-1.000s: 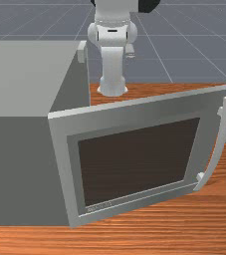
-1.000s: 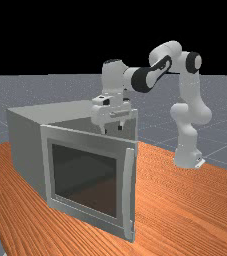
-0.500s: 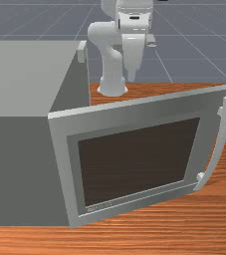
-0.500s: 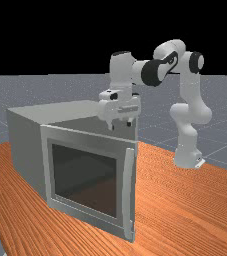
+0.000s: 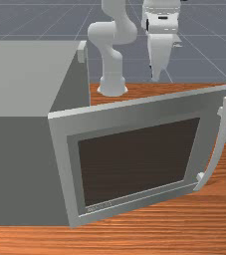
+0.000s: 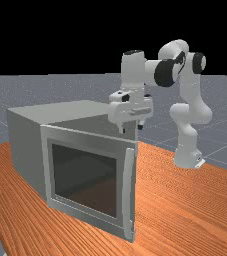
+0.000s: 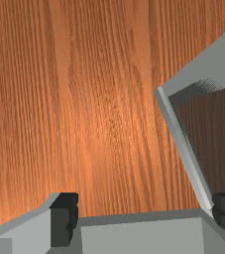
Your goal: Close the microwave
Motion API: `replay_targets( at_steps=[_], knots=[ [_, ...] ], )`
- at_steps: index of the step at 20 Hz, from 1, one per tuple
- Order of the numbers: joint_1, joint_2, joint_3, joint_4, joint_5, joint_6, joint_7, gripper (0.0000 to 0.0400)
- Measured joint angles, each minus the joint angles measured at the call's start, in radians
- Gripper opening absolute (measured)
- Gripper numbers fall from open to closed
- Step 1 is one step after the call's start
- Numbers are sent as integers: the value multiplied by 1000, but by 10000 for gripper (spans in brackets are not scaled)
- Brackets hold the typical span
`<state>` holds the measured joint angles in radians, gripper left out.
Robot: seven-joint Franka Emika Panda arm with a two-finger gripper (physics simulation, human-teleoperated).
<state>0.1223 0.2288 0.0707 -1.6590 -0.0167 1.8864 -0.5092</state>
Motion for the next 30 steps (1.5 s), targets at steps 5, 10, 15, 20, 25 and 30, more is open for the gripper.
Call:
replay_targets(
  at_steps=[5,10,15,20,25,30],
  knots=[
    [32,20,16,27,-5,-8,56,400],
    [24,36,27,62,44,-20,7,400],
    [36,-12,16,-25,-38,162,55,400],
    [46,30,-1,-5,-98,308,88,400],
    [56,72,-20,29,-140,394,114,400],
    [59,106,-27,63,-143,437,108,400]
  ],
)
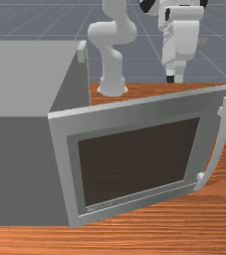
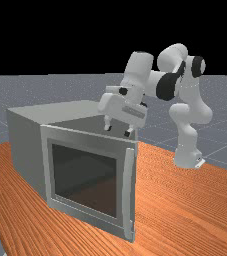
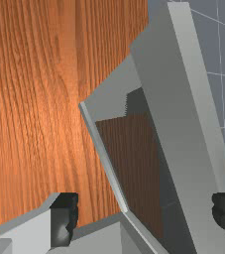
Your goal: Close the microwave
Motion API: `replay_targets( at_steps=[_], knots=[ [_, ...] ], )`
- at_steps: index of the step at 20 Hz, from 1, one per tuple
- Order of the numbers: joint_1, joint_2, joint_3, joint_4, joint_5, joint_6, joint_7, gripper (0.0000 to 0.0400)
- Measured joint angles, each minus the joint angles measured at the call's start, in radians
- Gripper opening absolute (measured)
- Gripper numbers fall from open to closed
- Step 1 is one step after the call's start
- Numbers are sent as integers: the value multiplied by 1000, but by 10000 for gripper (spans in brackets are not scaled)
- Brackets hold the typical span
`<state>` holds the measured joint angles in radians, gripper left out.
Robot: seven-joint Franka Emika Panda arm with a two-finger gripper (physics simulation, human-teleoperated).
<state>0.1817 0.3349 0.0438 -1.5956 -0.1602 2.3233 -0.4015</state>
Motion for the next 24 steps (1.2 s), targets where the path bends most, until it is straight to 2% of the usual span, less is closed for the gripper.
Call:
replay_targets(
  at_steps=[3,5,6,7,9,10,11,13,14,15,24],
  knots=[
    [-11,33,14,62,41,-69,-42,400],
    [-6,33,6,49,22,-18,-27,400],
    [8,26,-14,18,-21,59,13,400],
    [6,22,-12,14,-19,62,10,400],
    [30,7,-45,-19,-83,139,70,400],
    [17,11,-26,-6,-47,118,35,400],
    [-2,24,-1,30,4,47,-15,400],
    [-6,41,6,63,21,12,-32,400],
    [-12,73,15,133,46,-83,-56,400],
    [-15,83,21,153,63,-104,-57,400],
    [53,128,16,224,13,-141,47,400]
  ],
)
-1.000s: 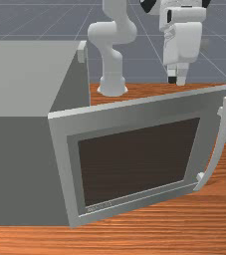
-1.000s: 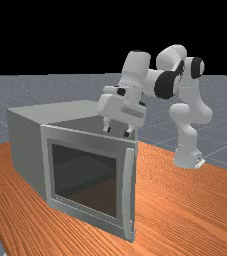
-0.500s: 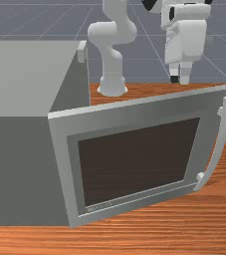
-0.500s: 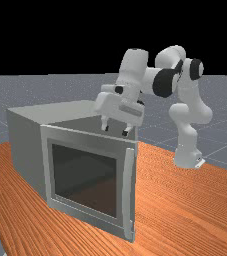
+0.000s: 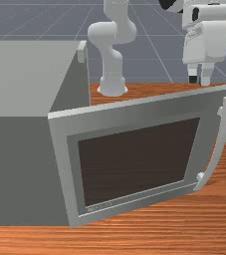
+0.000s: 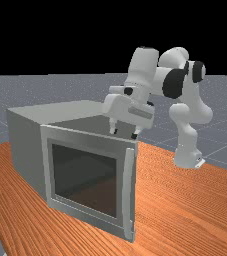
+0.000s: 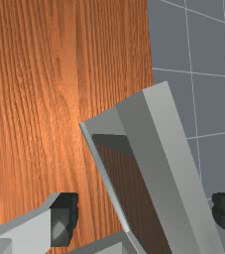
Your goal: Close the microwave
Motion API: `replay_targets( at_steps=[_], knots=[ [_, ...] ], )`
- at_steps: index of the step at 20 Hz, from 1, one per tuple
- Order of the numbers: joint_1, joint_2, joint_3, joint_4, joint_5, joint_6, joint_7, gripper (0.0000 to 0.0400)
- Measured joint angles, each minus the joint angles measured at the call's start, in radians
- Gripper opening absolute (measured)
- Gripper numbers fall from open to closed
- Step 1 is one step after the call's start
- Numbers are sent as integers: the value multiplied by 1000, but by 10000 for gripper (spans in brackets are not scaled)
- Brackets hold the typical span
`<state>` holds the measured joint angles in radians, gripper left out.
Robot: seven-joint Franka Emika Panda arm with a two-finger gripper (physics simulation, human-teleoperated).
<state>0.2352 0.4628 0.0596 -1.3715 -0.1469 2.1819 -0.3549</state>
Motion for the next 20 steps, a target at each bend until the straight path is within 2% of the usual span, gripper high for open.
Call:
replay_targets(
  at_steps=[3,8,10,12,13,18,20],
  knots=[
    [6,14,4,17,-3,12,-10,400],
    [9,123,0,197,-6,-72,-28,400],
    [4,187,10,311,20,-181,-44,400],
    [5,256,13,404,28,-240,-49,400],
    [2,139,4,149,4,-25,-27,400],
    [-4,155,9,137,13,22,-28,400],
    [-11,7,16,-75,24,42,-12,400]
  ],
)
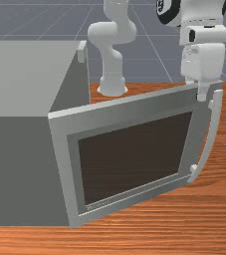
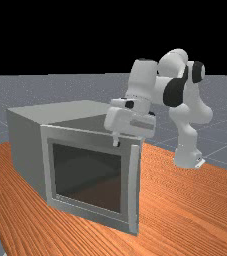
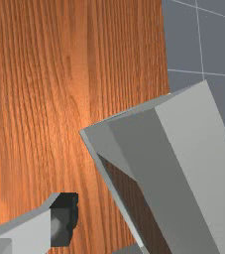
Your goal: Close the microwave
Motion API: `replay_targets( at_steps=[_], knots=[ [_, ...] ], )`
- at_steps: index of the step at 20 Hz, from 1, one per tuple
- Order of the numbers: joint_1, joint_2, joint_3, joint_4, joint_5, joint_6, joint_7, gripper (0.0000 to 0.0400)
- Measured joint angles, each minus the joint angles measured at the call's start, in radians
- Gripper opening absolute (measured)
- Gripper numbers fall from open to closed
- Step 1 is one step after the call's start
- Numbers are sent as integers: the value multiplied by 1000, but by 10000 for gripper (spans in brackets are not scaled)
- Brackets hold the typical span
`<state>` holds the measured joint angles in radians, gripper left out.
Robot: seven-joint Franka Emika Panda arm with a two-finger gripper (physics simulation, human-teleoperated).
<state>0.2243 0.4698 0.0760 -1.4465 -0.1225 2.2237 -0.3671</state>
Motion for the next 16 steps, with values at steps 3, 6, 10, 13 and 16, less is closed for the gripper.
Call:
replay_targets(
  at_steps=[3,6,10,13,16],
  knots=[
    [-25,-228,13,-292,51,-73,10,400],
    [-33,-446,17,-596,-80,59,125,400],
    [-36,-752,60,-910,-55,74,155,400],
    [-7,-875,61,-1027,-2,96,146,400],
    [-11,-809,145,-956,-14,63,347,400]
  ],
)
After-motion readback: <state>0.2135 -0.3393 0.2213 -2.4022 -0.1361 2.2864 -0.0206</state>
